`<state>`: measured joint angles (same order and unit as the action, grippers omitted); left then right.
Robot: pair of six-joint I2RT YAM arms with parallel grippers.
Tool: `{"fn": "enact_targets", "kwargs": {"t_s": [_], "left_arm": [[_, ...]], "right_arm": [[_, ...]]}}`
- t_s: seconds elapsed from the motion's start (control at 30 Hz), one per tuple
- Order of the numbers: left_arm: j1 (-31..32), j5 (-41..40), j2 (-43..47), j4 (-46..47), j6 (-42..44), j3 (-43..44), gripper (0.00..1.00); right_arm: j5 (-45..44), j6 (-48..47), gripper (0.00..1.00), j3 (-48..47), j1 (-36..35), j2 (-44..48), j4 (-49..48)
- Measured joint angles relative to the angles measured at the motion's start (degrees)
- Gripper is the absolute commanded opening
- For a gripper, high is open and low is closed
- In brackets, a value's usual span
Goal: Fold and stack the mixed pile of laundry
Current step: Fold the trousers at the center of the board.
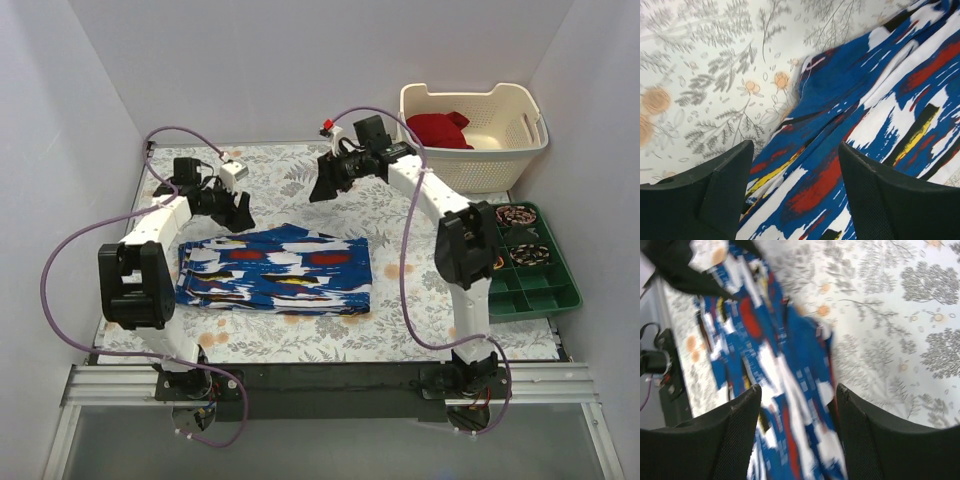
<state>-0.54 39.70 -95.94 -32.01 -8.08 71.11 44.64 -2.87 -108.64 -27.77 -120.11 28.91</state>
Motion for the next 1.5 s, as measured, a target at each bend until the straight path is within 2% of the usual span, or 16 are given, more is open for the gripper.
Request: {"fn": "enact_targets", "kwargs": {"t_s": [0.13, 0.27, 0.5, 0.77, 0.83, 0.93, 1.07, 1.1, 1.17, 1.23, 1.3, 1.33, 1.37, 1.5], "left_arm": [[-0.09, -2.80, -0.46, 0.57, -0.09, -4.94, 0.67], [-0.15, -7.30, 1.88, -1.07, 0.96, -10.03, 0.68], [-0.15, -13.84, 7.69, -2.49, 2.82, -16.83, 0.64], [-0.17, -17.29, 8.07, -2.89, 2.01, -17.25, 0.63], [-0.48, -17.94, 8.07, -3.04, 1.64, -17.25, 0.63], [-1.16, -18.69, 8.07, -3.56, 1.18, -17.25, 0.61], [-2.91, -19.71, 7.52, -3.82, 0.28, -17.16, 0.59], [-3.32, -19.74, 7.13, -3.80, 0.07, -17.07, 0.59], [-4.04, -19.74, 6.05, -3.74, -0.37, -16.87, 0.59], [-4.46, -19.52, 4.92, -3.76, -0.94, -16.24, 0.59], [-4.70, -19.32, 4.50, -3.80, -1.40, -15.89, 0.57], [-4.83, -19.19, 4.44, -3.76, -1.60, -15.87, 0.57], [-4.92, -19.15, 4.42, -3.74, -1.75, -15.87, 0.56], [-5.14, -19.37, 4.28, -3.39, -2.32, -15.87, 0.46]], "right_arm": [[-2.51, 3.89, 0.68, -7.41, -0.55, -12.13, -3.02], [-3.96, 7.72, 0.75, -8.90, -2.43, -18.93, -5.92], [-3.54, 14.05, 0.74, -8.13, -5.40, -20.33, -15.15], [-3.32, 18.49, 0.69, -7.39, -6.86, -22.77, -22.47], [-3.43, 19.06, 0.65, -7.21, -6.95, -24.02, -23.26], [-2.95, 19.47, 0.48, -6.64, -7.17, -24.83, -24.24], [-2.03, 19.32, 0.31, -5.09, -7.30, -24.81, -25.07], [-1.49, 19.50, 0.31, -4.39, -7.30, -24.81, -25.24], [-0.26, 19.63, 0.44, -2.97, -7.28, -24.68, -26.43], [1.16, 20.28, 0.49, -2.47, -7.19, -24.46, -27.15], [2.25, 20.61, 0.30, -2.23, -7.17, -24.11, -27.36], [2.54, 20.70, 0.13, -2.19, -7.17, -24.02, -27.43], [2.75, 20.87, 0.02, -2.16, -7.17, -24.02, -27.45], [3.45, 22.40, 0.01, -2.14, -7.02, -24.02, -27.47]]}}
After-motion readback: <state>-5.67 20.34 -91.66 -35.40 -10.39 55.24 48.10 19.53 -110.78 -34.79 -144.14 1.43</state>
